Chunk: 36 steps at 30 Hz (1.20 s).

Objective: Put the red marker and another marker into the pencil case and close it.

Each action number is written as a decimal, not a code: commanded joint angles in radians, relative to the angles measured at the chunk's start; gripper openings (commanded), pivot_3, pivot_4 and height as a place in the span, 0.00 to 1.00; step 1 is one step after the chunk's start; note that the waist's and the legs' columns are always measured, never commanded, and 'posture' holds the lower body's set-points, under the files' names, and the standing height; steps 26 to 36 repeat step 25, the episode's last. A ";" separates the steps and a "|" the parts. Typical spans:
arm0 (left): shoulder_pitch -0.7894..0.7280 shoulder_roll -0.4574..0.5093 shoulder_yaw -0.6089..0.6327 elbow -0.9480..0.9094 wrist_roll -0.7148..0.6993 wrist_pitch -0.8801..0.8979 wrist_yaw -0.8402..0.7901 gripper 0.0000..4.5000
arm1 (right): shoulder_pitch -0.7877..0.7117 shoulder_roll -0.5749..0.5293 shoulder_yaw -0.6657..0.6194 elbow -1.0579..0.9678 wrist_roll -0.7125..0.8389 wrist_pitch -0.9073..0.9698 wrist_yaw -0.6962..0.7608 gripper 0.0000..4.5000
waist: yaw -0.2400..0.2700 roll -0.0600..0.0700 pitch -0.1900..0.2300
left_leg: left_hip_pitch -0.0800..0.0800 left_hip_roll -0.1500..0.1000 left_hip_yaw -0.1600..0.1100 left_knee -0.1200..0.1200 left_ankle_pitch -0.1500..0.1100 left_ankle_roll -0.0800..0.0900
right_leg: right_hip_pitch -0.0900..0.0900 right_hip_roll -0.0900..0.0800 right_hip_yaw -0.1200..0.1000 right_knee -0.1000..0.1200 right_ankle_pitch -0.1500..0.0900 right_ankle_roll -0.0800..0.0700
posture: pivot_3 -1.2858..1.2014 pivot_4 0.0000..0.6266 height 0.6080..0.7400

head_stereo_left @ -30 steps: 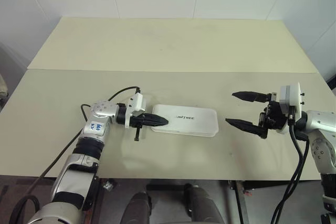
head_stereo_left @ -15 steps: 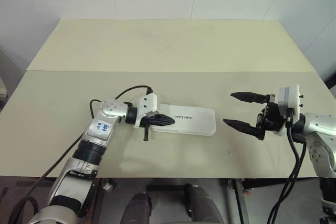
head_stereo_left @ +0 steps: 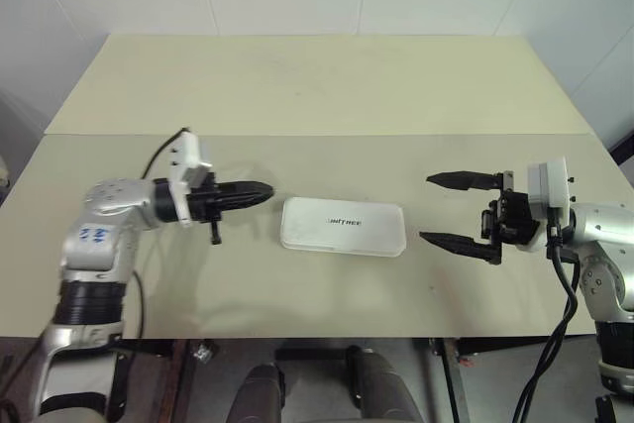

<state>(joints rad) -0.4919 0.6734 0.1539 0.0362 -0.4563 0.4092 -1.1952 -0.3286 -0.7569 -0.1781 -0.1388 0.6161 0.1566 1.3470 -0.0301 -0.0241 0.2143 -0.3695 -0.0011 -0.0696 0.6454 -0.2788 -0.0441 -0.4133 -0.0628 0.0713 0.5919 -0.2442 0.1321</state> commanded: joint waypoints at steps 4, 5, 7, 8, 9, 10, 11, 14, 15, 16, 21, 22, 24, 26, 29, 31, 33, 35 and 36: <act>0.071 0.061 0.116 -0.092 -0.068 -0.036 0.012 0.59 | -0.034 -0.021 0.006 0.080 -0.008 -0.030 0.074 1.00 | 0.005 0.000 0.000 | -0.001 -0.001 0.000 0.000 0.000 0.000 | 0.000 -0.002 0.000 -0.001 -0.003 -0.006 | 0.52 0.24 1.00; 0.081 0.061 0.119 -0.109 -0.071 -0.031 0.021 0.66 | -0.048 -0.023 0.001 0.113 -0.013 -0.041 0.084 1.00 | 0.003 0.000 0.000 | -0.001 -0.001 0.000 0.001 0.000 0.000 | 0.000 -0.002 0.000 -0.001 -0.004 -0.007 | 0.52 0.24 1.00; 0.108 0.065 0.133 -0.140 -0.082 -0.024 0.034 0.82 | -0.076 -0.030 0.001 0.174 -0.028 -0.052 0.101 1.00 | 0.002 0.000 0.000 | -0.001 -0.001 0.001 0.001 0.000 0.000 | 0.000 -0.003 0.000 -0.002 -0.004 -0.007 | 0.52 0.24 1.00; 0.123 0.067 0.134 -0.159 -0.088 -0.015 0.039 0.90 | -0.087 -0.035 0.002 0.204 -0.036 -0.063 0.117 1.00 | 0.002 0.000 0.000 | -0.001 -0.001 0.001 0.001 0.000 0.000 | 0.000 -0.003 0.000 -0.001 -0.003 -0.006 | 0.52 0.24 1.00; 0.133 0.069 0.133 -0.173 -0.093 -0.009 0.043 0.97 | -0.095 -0.038 0.003 0.224 -0.041 -0.072 0.129 1.00 | 0.002 0.000 0.000 | -0.001 -0.001 0.001 0.000 0.000 0.000 | 0.000 -0.002 0.000 -0.001 -0.003 -0.006 | 0.52 0.24 1.00; 0.143 0.067 0.130 -0.194 -0.098 0.001 0.054 0.99 | -0.102 -0.044 0.003 0.251 -0.046 -0.080 0.145 1.00 | 0.002 0.000 0.000 | -0.001 -0.001 0.001 0.000 0.000 0.000 | 0.000 -0.002 0.000 -0.001 -0.003 -0.006 | 0.52 0.24 1.00; 0.158 0.068 0.127 -0.219 -0.105 0.016 0.063 0.99 | -0.109 -0.051 0.004 0.278 -0.056 -0.099 0.162 1.00 | 0.002 0.000 0.000 | -0.001 0.000 0.000 0.000 0.000 0.000 | 0.000 -0.001 0.000 -0.001 -0.003 -0.006 | 0.52 0.24 1.00; 0.206 0.080 0.144 -0.250 -0.123 0.023 0.057 0.99 | -0.116 -0.065 0.009 0.313 -0.087 -0.122 0.166 1.00 | -0.002 0.000 0.000 | 0.000 0.000 0.000 -0.001 0.000 0.000 | 0.000 -0.001 -0.001 -0.001 -0.003 -0.005 | 0.52 0.24 1.00; 0.202 0.081 0.129 -0.261 -0.113 0.023 0.071 0.99 | -0.123 -0.074 0.004 0.346 -0.097 -0.146 0.183 1.00 | -0.001 0.000 0.000 | 0.000 0.000 0.001 -0.001 0.000 -0.001 | 0.000 -0.001 0.000 0.000 -0.003 -0.005 | 0.52 0.24 1.00; 0.204 0.085 0.124 -0.257 -0.102 0.010 0.070 0.99 | -0.117 -0.084 -0.001 0.364 -0.107 -0.163 0.192 1.00 | -0.001 0.000 0.000 | 0.000 0.000 0.001 -0.001 -0.001 -0.001 | 0.000 -0.001 0.000 0.000 -0.003 -0.006 | 0.52 0.24 1.00; 0.240 0.125 0.148 -0.213 -0.069 -0.043 0.064 0.99 | -0.073 -0.120 0.006 0.386 -0.136 -0.209 0.218 1.00 | 0.000 0.000 0.000 | 0.000 0.000 0.001 0.000 0.000 -0.001 | 0.000 -0.001 0.000 -0.001 -0.005 -0.009 | 0.52 0.24 1.00; 0.252 0.133 0.157 -0.213 -0.066 -0.052 0.066 0.99 | -0.064 -0.125 0.002 0.375 -0.130 -0.200 0.215 1.00 | 0.000 0.000 0.000 | 0.000 0.000 0.001 0.000 0.000 -0.001 | 0.000 -0.001 0.000 -0.001 -0.005 -0.009 | 0.52 0.24 1.00; 0.264 0.141 0.184 -0.221 -0.082 -0.050 0.080 0.99 | -0.063 -0.135 -0.008 0.371 -0.119 -0.198 0.218 1.00 | -0.002 0.000 0.000 | 0.000 0.000 0.001 0.000 0.000 -0.001 | 0.000 -0.001 0.000 -0.001 -0.005 -0.009 | 0.52 0.24 1.00; 0.269 0.146 0.195 -0.221 -0.089 -0.047 0.083 0.99 | -0.070 -0.137 -0.010 0.374 -0.118 -0.197 0.213 1.00 | -0.002 0.000 0.000 | 0.000 0.000 0.002 0.000 -0.001 -0.001 | 0.000 -0.001 0.001 -0.001 -0.005 -0.009 | 0.52 0.24 1.00; 0.269 0.146 0.195 -0.221 -0.089 -0.047 0.083 0.99 | -0.070 -0.137 -0.010 0.374 -0.118 -0.197 0.213 1.00 | -0.002 0.000 0.000 | 0.000 0.000 0.002 0.000 -0.001 -0.001 | 0.000 -0.001 0.001 -0.001 -0.005 -0.009 | 0.52 0.24 1.00; 0.269 0.146 0.195 -0.221 -0.089 -0.047 0.083 0.99 | -0.070 -0.137 -0.010 0.374 -0.118 -0.197 0.213 1.00 | -0.002 0.000 0.000 | 0.000 0.000 0.002 0.000 -0.001 -0.001 | 0.000 -0.001 0.001 -0.001 -0.005 -0.009 | 0.52 0.24 1.00; 0.269 0.146 0.195 -0.221 -0.089 -0.047 0.083 0.99 | -0.070 -0.137 -0.010 0.374 -0.118 -0.197 0.213 1.00 | -0.002 0.000 0.000 | 0.000 0.000 0.002 0.000 -0.001 -0.001 | 0.000 -0.001 0.001 -0.001 -0.005 -0.009 | 0.52 0.24 1.00; 0.269 0.146 0.195 -0.221 -0.089 -0.047 0.083 0.99 | -0.070 -0.137 -0.010 0.374 -0.118 -0.197 0.213 1.00 | -0.002 0.000 0.000 | 0.000 0.000 0.002 0.000 -0.001 -0.001 | 0.000 -0.001 0.001 -0.001 -0.005 -0.009 | 0.52 0.24 1.00; 0.269 0.146 0.195 -0.221 -0.089 -0.047 0.083 0.99 | -0.070 -0.137 -0.010 0.374 -0.118 -0.197 0.213 1.00 | -0.002 0.000 0.000 | 0.000 0.000 0.002 0.000 -0.001 -0.001 | 0.000 -0.001 0.001 -0.001 -0.005 -0.009 | 0.52 0.24 1.00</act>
